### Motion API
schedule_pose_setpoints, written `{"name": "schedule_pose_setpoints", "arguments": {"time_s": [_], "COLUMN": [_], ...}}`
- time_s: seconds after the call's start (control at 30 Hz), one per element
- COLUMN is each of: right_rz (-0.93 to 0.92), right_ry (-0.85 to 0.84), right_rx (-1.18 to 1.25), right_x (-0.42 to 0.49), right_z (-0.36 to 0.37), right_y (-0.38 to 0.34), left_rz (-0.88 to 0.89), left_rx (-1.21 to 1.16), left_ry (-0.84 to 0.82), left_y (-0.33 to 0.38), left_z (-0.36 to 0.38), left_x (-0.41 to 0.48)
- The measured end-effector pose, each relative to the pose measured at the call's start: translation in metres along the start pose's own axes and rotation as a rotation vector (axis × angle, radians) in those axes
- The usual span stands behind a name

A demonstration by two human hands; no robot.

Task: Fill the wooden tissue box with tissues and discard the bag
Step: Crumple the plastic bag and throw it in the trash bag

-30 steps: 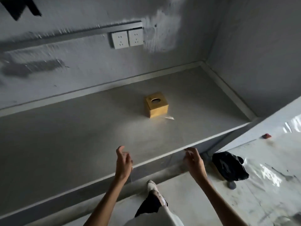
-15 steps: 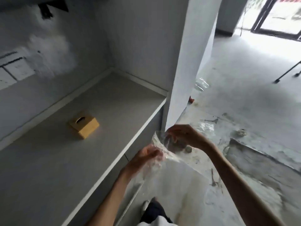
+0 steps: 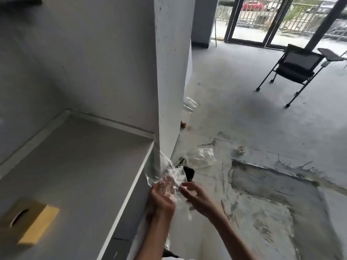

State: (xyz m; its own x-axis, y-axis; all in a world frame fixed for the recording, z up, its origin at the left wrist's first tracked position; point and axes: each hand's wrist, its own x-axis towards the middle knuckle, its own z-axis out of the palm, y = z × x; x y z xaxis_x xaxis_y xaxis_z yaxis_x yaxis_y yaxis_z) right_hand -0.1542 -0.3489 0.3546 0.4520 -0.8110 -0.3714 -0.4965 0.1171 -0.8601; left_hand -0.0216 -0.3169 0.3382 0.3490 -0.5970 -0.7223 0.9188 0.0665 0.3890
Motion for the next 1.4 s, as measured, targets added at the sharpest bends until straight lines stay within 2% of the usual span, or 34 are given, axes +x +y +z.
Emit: {"name": "schedule_pose_setpoints", "arguments": {"time_s": [0.1,0.17,0.23,0.33,0.43,0.53,0.63,0.8,0.87,0.93,1.0,1.07,1.13,1.2,1.27,1.33,1.4], "right_rz": [0.125,0.136,0.172,0.186,0.225,0.248,0.279,0.227,0.207,0.263,0.263,0.200,0.095,-0.044,-0.146,-0.171,-0.190], "right_ry": [0.048,0.082,0.153,0.298,0.393,0.436,0.340,0.140,0.083,-0.020,-0.082,-0.108,-0.122,-0.096,-0.078,-0.059,-0.031], "right_rx": [0.246,0.372,0.432,0.556,0.698,0.770,0.800,0.548,0.534,0.725,0.961,0.984,0.928,0.920,0.937,1.018,1.045], "right_x": [0.026,0.041,0.055,0.083,0.120,0.185,0.255,0.332,0.354,0.376,0.403,0.439,0.477,0.507,0.528,0.535,0.532], "right_z": [-0.015,-0.028,-0.036,-0.045,-0.053,-0.055,-0.032,0.018,0.020,0.020,0.018,0.019,0.021,0.020,0.025,0.030,0.031], "right_y": [0.001,0.009,0.018,0.035,0.058,0.110,0.189,0.335,0.388,0.439,0.479,0.516,0.543,0.554,0.560,0.558,0.554], "left_rz": [-0.043,0.102,0.168,0.229,0.160,0.093,0.160,0.245,0.279,0.224,0.056,-0.099,-0.111,0.083,0.301,0.304,0.296], "left_rx": [0.277,0.600,0.835,1.051,1.194,1.077,0.957,1.058,1.069,0.916,0.633,0.554,0.662,0.847,1.015,1.053,1.008], "left_ry": [-0.165,-0.200,-0.195,-0.272,-0.281,-0.211,-0.112,-0.247,-0.284,-0.277,-0.286,-0.416,-0.556,-0.628,-0.781,-0.926,-0.987], "left_y": [-0.018,-0.033,-0.045,-0.058,-0.072,-0.081,-0.111,-0.174,-0.194,-0.212,-0.229,-0.250,-0.268,-0.275,-0.273,-0.262,-0.245], "left_z": [0.016,0.025,0.030,0.042,0.042,0.054,0.039,-0.026,-0.049,-0.072,-0.089,-0.099,-0.095,-0.088,-0.084,-0.087,-0.094], "left_x": [0.020,0.031,0.045,0.080,0.124,0.173,0.254,0.391,0.436,0.492,0.555,0.607,0.639,0.660,0.668,0.664,0.660]}}
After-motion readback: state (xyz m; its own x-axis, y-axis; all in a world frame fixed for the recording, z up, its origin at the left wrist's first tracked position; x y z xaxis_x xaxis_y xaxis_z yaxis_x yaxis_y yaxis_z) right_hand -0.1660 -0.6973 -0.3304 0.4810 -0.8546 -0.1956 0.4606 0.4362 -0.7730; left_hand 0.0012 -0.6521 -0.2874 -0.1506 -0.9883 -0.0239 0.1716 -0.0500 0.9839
